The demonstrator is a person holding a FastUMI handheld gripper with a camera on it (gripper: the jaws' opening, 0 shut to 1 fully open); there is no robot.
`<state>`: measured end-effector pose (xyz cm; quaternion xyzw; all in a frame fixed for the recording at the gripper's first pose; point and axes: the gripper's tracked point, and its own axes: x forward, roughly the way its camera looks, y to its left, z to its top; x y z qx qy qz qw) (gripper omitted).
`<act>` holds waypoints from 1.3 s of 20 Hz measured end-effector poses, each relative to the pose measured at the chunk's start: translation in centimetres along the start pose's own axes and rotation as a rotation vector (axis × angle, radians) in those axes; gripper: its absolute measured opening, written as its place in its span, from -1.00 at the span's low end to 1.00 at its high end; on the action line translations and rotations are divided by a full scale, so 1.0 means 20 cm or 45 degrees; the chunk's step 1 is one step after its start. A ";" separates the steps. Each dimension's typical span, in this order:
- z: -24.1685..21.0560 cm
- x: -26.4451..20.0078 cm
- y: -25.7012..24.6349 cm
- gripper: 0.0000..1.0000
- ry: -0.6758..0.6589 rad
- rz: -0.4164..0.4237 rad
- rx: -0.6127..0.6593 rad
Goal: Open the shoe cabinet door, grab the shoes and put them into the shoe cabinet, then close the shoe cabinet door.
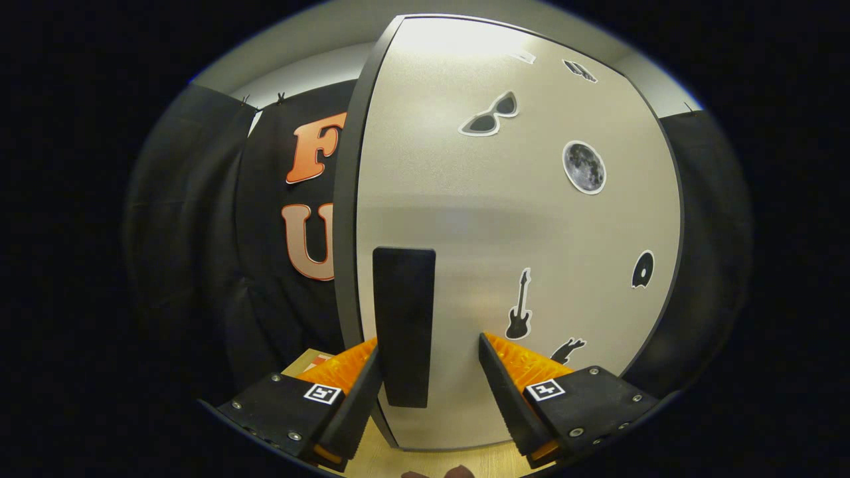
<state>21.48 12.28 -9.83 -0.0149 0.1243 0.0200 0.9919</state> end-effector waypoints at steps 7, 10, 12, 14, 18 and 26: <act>0.04 -0.15 -0.01 0.71 0.040 0.026 0.118; 0.06 -0.32 -0.07 0.71 0.036 -0.008 0.124; 0.08 -0.44 -0.14 0.71 0.012 -0.046 0.088; 0.10 -0.56 -0.20 0.71 0.001 -0.074 0.077; 0.20 -0.78 -0.33 0.71 -0.065 -0.087 0.108; 0.29 -1.32 -0.71 0.71 -0.166 -0.061 0.137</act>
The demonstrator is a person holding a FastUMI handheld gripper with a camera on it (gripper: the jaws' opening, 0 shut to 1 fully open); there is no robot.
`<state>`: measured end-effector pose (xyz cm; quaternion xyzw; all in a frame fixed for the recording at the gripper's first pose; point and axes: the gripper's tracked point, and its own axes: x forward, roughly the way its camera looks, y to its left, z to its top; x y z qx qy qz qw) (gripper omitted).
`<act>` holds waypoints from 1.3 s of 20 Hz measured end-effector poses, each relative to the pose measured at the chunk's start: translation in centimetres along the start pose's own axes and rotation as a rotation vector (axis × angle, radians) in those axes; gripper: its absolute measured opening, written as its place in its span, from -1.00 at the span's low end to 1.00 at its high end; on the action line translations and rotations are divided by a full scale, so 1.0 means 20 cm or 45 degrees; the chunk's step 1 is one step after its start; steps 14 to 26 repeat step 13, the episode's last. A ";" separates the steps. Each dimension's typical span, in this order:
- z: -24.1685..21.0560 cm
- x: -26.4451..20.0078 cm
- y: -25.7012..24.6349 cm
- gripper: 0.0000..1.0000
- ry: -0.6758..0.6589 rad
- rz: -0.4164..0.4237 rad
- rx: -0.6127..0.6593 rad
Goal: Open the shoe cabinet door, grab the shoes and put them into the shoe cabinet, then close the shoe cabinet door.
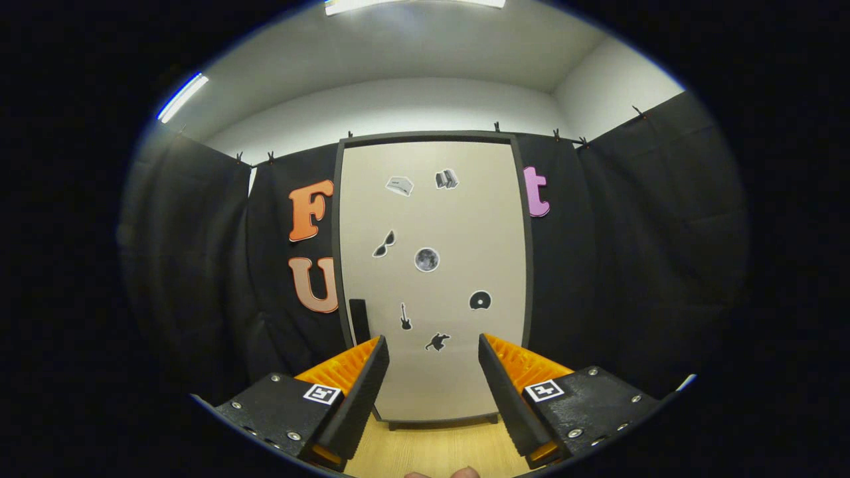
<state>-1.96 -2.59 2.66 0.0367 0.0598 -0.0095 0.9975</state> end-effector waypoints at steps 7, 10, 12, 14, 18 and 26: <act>0.04 -0.31 -0.34 0.71 -0.045 -0.030 -0.012; 0.05 -0.39 -0.38 0.70 -0.047 -0.030 -0.010; 0.07 -0.41 -0.43 0.70 -0.059 -0.030 0.001; 0.06 -0.40 -0.44 0.70 -0.058 -0.029 0.008; 0.06 -0.40 -0.44 0.70 -0.058 -0.029 0.008; 0.06 -0.40 -0.44 0.70 -0.058 -0.029 0.008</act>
